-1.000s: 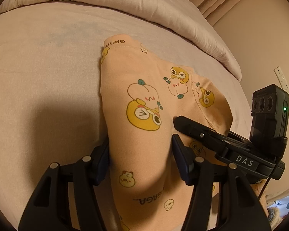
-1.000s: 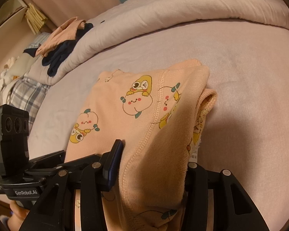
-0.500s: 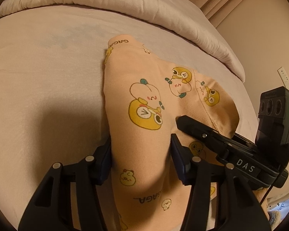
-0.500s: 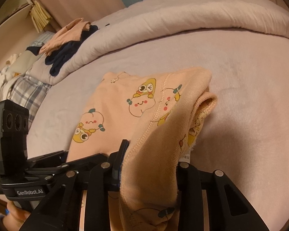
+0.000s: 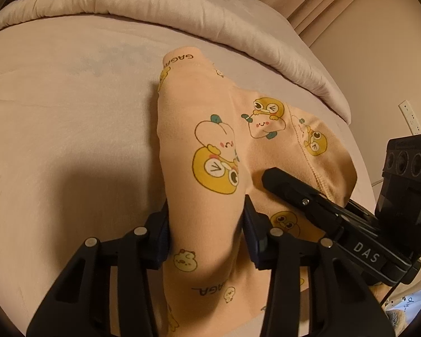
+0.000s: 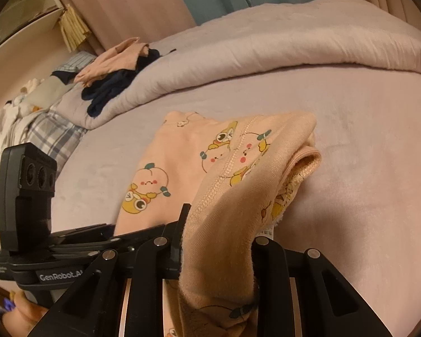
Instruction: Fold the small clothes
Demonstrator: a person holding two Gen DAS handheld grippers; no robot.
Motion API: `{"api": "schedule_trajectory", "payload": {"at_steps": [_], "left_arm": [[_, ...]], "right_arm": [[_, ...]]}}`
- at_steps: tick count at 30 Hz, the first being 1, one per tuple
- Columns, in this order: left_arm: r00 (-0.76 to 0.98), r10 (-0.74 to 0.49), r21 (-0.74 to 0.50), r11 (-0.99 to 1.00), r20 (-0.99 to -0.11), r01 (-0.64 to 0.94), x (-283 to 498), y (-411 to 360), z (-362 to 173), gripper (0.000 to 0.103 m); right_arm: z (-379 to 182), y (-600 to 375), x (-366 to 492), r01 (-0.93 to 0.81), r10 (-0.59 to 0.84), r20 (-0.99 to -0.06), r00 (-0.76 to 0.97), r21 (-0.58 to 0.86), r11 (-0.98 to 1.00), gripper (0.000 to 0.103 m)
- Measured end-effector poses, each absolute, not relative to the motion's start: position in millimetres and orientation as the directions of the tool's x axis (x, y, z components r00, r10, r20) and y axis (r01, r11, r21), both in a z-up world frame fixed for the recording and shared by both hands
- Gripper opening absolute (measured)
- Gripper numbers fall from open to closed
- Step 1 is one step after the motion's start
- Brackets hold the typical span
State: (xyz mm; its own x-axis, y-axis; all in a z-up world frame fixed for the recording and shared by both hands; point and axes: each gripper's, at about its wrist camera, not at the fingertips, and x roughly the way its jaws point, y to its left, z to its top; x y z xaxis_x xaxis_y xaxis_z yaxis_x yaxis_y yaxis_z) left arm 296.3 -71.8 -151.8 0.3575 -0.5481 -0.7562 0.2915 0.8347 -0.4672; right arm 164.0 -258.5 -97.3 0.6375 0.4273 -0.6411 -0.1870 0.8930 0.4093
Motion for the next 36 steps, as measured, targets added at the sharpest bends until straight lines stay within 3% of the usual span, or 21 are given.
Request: {"api": "schedule_trajectory", "payload": {"at_steps": [36], "left_arm": [[0.444, -0.513, -0.442, 0.858, -0.734, 0.260, 144, -4, -93, 0.043]], "right_arm": [[-54, -204, 57, -0.325, 0.512, -0.597, 0.617, 0.399, 0.857, 0.028]]}}
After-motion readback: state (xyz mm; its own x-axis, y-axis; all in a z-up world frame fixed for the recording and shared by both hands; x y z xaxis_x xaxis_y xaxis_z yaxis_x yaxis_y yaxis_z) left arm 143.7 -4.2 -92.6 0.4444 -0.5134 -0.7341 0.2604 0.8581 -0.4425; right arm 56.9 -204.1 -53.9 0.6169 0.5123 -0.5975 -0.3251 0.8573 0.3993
